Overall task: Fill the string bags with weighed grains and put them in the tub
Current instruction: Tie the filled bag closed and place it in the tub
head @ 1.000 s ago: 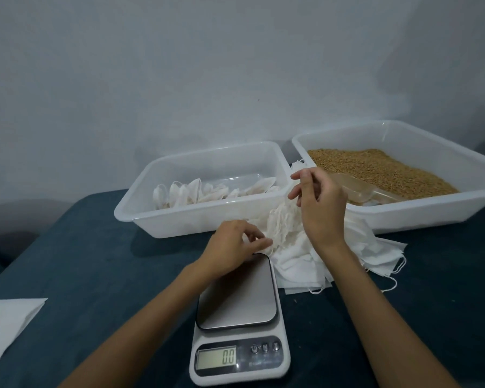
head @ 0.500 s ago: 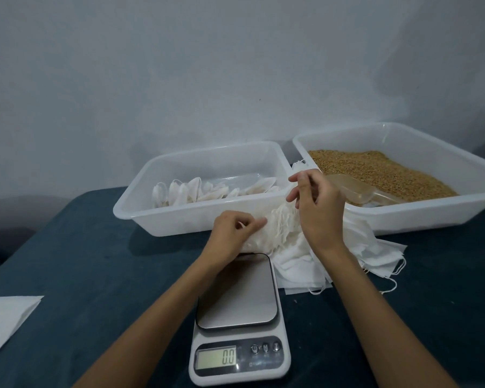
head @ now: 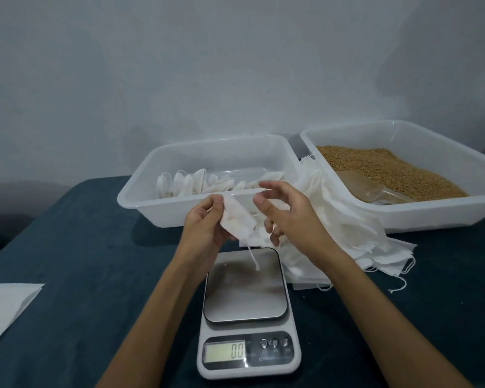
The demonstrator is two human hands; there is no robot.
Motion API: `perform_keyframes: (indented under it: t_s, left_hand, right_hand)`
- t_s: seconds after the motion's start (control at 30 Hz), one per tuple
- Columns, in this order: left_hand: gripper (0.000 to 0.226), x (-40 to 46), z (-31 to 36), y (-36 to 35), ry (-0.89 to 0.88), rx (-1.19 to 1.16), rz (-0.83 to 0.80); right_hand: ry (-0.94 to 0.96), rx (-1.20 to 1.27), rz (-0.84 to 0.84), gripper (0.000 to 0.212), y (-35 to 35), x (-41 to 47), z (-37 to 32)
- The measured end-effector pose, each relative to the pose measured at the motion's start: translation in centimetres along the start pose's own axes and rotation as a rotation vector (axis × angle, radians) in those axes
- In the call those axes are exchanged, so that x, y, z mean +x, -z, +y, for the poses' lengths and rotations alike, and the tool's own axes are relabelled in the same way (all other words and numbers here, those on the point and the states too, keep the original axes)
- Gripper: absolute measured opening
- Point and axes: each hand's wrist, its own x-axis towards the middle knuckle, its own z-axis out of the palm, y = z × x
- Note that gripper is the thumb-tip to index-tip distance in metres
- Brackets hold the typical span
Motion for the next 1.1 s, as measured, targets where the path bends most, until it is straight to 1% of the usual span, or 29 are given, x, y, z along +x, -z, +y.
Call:
perform_keyframes:
  t_s: [0.07, 0.1, 0.17, 0.2, 0.23, 0.3, 0.33, 0.4, 0.5, 0.57, 0.6, 0.67, 0.77, 0.8, 0.83, 0.93, 1.03, 1.1]
  left_hand:
    - [0.03, -0.2, 0.2, 0.1, -0.008, -0.006, -0.02]
    - [0.031, -0.3, 0.2, 0.1, -0.009, 0.008, -0.019]
    - [0.034, -0.4, 0.1, 0.2, 0.001, 0.047, -0.009]
    - [0.036, -0.5, 0.0, 0.2, 0.008, 0.058, -0.006]
    - [0.036, -0.5, -0.1, 0.3, 0.014, 0.06, -0.004]
    - [0.035, -0.4, -0.2, 0.2, 0.027, 0.032, -0.012]
    - [0.035, -0.4, -0.2, 0.2, 0.032, 0.004, -0.025]
    - [0.038, -0.3, -0.1, 0.3, 0.036, -0.049, -0.057]
    - [0.044, -0.3, -0.1, 0.3, 0.04, -0.027, -0.08]
    - [0.039, -0.4, -0.3, 0.2, 0.041, -0.012, -0.031]
    - [0.036, -0.4, -0.3, 0.2, 0.043, -0.018, 0.0]
    - [0.031, -0.3, -0.5, 0.3, 0.044, -0.021, 0.042]
    - [0.033, -0.3, -0.5, 0.4, 0.049, 0.001, 0.07]
    - [0.032, -0.3, -0.5, 0.4, 0.044, -0.002, 0.065]
    - [0.03, -0.3, -0.6, 0.4, 0.034, -0.008, 0.053]
    - [0.022, -0.3, -0.7, 0.4, -0.008, -0.033, 0.019]
    - [0.032, -0.3, -0.8, 0.1, -0.049, -0.051, 0.005]
    - [0.03, -0.3, -0.8, -0.1, -0.095, 0.023, 0.008]
  right_hand:
    - [-0.139, 0.069, -0.116, 0.053, 0.3, 0.0, 0.1]
    - [-0.179, 0.093, -0.174, 0.054, 0.4, 0.0, 0.2]
    - [-0.196, 0.123, -0.255, 0.044, 0.6, -0.1, 0.3]
    - [-0.188, 0.115, -0.269, 0.036, 0.5, -0.2, 0.3]
    - [-0.177, 0.095, -0.263, 0.029, 0.4, -0.2, 0.4]
    - [-0.162, 0.072, -0.199, 0.015, 0.2, -0.2, 0.6]
    - [-0.156, 0.081, -0.155, 0.011, 0.2, -0.1, 0.7]
    - [-0.136, 0.087, -0.076, 0.009, 0.3, -0.1, 0.7]
    - [-0.1, 0.092, -0.04, 0.017, 0.4, -0.2, 0.5]
    - [-0.074, 0.11, -0.068, 0.026, 0.2, -0.3, 0.3]
    - [-0.053, 0.084, -0.079, 0.028, 0.0, -0.3, 0.2]
    - [0.015, -0.021, -0.096, 0.027, -0.3, -0.5, 0.3]
    - [0.138, -0.235, -0.131, 0.043, -0.8, -0.8, 1.0]
    - [0.177, -0.283, -0.13, 0.043, -1.0, -0.9, 1.2]
    - [0.208, -0.299, -0.122, 0.038, -1.1, -0.9, 1.4]
    - [0.238, -0.223, -0.058, 0.016, -0.9, -0.6, 1.3]
    - [0.194, -0.098, -0.014, 0.016, -0.3, -0.1, 0.9]
    - [0.14, -0.041, 0.003, 0.022, -0.2, -0.1, 0.8]
